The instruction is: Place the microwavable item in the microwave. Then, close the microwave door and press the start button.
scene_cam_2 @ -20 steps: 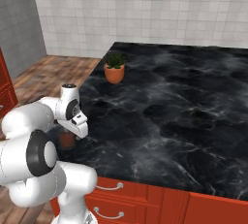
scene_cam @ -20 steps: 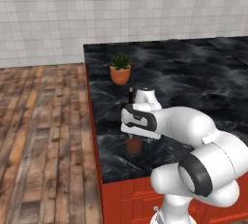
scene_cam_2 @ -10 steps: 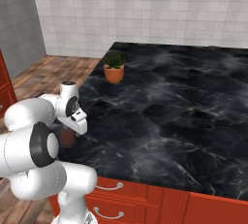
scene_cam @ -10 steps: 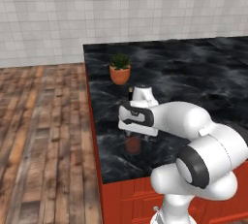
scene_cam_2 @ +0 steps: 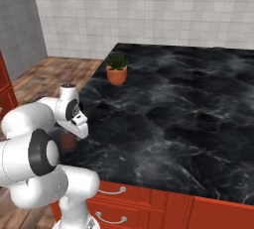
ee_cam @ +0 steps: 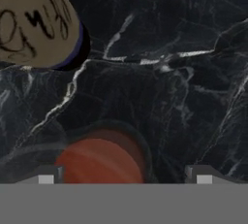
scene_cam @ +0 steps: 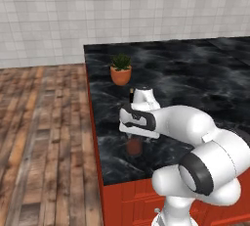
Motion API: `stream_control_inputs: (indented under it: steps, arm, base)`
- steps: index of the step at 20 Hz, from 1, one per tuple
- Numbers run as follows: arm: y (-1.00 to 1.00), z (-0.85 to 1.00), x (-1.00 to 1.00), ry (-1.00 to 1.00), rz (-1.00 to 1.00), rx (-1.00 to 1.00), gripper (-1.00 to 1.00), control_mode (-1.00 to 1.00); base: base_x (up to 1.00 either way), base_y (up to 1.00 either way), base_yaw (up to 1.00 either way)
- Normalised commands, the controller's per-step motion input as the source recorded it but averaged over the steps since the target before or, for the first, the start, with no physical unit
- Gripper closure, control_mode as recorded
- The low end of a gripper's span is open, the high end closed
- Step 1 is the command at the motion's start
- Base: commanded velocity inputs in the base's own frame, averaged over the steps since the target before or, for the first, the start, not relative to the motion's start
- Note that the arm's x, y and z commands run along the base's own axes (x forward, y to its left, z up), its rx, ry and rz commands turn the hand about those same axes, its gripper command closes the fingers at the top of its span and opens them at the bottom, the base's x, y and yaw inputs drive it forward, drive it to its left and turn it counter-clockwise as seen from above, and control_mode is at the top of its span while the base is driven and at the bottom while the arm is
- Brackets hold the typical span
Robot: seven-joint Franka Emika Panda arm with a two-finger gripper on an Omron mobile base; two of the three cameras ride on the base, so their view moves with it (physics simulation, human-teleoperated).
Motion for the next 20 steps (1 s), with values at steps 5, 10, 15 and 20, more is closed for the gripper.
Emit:
stream_control_inputs:
  steps: [5,10,15,20]
  arm:
    - [-0.01,-0.40,-0.47,-0.12,0.00,0.00,-1.00,-1.00]
    - [0.00,-0.42,-0.10,-0.03,0.00,0.00,-1.00,-1.00]
    - [0.00,-0.20,0.05,0.00,0.00,0.00,-1.00,-1.00]
    - [0.00,-0.34,-0.35,-0.07,0.00,0.00,1.00,-1.00]
  base:
    - [0.00,0.00,0.00]
    - [0.00,0.00,0.00]
    - [0.00,0.00,0.00]
    - [0.00,0.00,0.00]
